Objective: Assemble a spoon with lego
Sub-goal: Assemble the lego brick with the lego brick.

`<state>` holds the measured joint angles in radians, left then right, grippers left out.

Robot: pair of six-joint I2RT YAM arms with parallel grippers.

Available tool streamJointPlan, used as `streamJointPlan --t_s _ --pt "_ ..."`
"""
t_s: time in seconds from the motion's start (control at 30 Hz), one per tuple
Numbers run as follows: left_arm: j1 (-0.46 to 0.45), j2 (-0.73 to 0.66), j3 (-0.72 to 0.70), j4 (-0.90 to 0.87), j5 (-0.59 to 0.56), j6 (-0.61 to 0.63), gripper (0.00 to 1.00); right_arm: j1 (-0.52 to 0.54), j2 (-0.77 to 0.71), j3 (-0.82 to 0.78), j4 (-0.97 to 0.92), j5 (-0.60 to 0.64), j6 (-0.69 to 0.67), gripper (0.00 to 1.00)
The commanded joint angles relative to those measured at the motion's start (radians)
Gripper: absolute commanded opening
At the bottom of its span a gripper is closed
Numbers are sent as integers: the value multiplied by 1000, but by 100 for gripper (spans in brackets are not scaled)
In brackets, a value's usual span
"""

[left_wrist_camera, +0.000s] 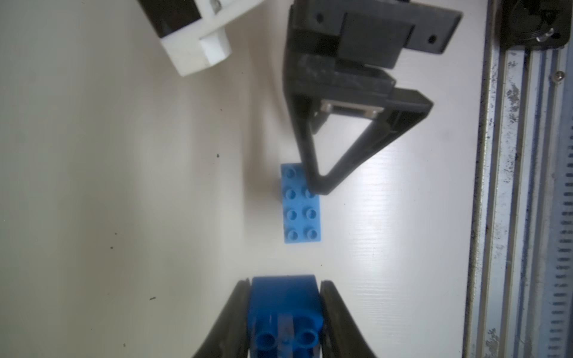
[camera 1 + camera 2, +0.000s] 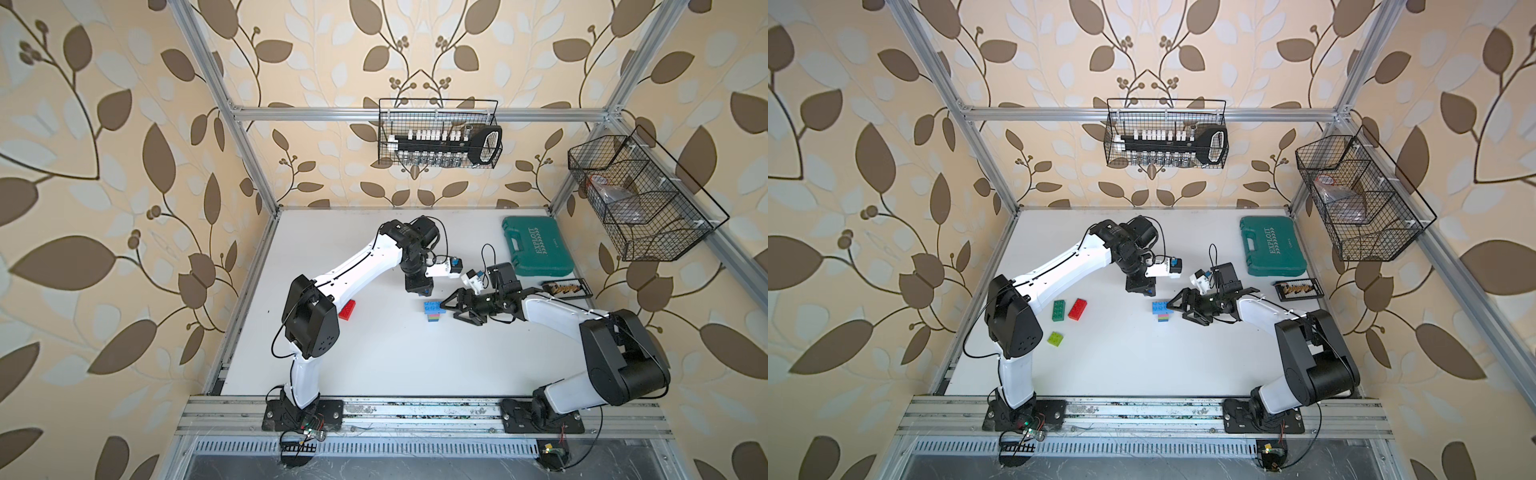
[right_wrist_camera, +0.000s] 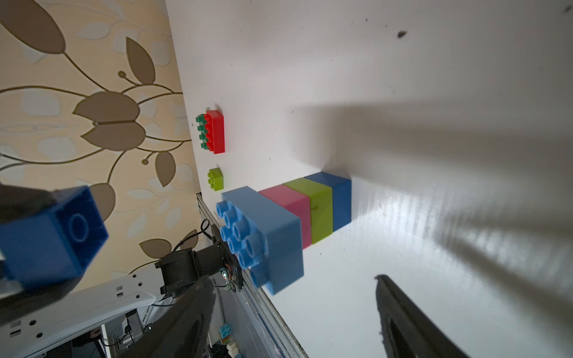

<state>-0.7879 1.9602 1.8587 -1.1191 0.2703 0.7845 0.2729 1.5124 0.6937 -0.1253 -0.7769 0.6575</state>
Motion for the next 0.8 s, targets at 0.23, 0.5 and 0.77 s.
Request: streamJointPlan --t_s 0.23,0.5,0.77 --pt "-34 61 46 -56 58 19 8 3 71 8 75 -45 20 79" --pt "-34 67 31 -38 49 22 8 3 91 3 141 -76 51 76" --pt "-34 91 25 -38 40 22 8 9 118 3 153 -79 53 74"
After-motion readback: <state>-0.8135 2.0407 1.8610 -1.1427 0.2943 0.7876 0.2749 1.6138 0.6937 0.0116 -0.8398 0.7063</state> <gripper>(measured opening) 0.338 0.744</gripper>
